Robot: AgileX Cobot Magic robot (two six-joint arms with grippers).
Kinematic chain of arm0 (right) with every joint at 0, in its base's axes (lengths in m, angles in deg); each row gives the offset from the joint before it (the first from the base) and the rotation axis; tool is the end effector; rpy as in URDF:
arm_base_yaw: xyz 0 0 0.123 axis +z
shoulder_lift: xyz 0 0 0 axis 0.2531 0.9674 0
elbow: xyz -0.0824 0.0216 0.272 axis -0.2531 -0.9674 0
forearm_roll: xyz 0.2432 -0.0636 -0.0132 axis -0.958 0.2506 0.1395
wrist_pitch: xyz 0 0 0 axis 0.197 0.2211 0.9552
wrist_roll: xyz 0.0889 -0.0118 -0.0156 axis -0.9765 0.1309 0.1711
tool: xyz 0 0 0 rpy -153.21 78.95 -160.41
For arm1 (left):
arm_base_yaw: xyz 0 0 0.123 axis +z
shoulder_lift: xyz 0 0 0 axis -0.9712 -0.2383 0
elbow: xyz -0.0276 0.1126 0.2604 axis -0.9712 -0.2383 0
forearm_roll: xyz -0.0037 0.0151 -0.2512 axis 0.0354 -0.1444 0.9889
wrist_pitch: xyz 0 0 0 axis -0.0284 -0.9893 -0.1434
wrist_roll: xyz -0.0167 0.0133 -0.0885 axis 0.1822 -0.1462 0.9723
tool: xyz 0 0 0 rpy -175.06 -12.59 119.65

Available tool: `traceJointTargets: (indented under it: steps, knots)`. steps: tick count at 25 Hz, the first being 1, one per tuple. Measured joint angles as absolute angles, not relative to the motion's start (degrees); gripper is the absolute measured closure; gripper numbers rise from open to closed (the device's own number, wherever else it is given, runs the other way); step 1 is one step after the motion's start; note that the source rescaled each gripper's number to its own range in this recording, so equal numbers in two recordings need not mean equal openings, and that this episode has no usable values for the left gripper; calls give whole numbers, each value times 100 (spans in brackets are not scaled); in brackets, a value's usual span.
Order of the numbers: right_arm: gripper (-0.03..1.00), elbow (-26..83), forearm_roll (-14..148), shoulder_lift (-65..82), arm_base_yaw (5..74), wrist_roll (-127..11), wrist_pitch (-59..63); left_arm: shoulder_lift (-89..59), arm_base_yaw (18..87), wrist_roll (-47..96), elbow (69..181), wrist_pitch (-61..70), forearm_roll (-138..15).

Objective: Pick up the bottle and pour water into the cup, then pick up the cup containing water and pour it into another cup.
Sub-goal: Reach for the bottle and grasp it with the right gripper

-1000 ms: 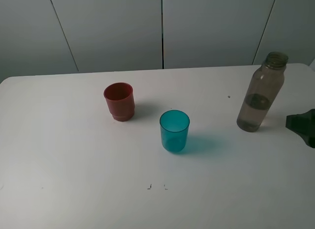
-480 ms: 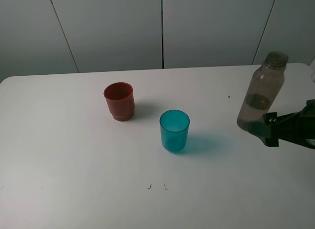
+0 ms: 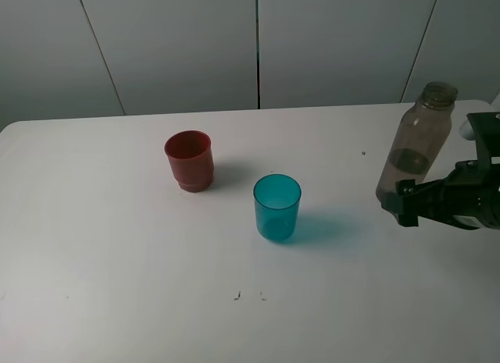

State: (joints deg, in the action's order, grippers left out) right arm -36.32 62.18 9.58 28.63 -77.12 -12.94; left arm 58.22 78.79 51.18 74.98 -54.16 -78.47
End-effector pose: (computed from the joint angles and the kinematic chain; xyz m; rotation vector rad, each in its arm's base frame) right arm 0.1821 0.0434 0.1477 -0.1000 2.4172 0.1557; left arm -0.0086 0.0049 0.2795 0.0883 2.0609 0.1896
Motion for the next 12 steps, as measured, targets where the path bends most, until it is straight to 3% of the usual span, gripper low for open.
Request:
traceJointTargets:
  steps: [6, 12]
  knots:
    - [-3, -3632, 6218, 1603, 2863, -7712, -1666, 5822, 7879, 5118, 7498, -5416, -7847]
    - [-3, -4007, 6218, 1957, 2871, -7712, -2847, 5822, 7879, 5118, 7498, -5416, -7847]
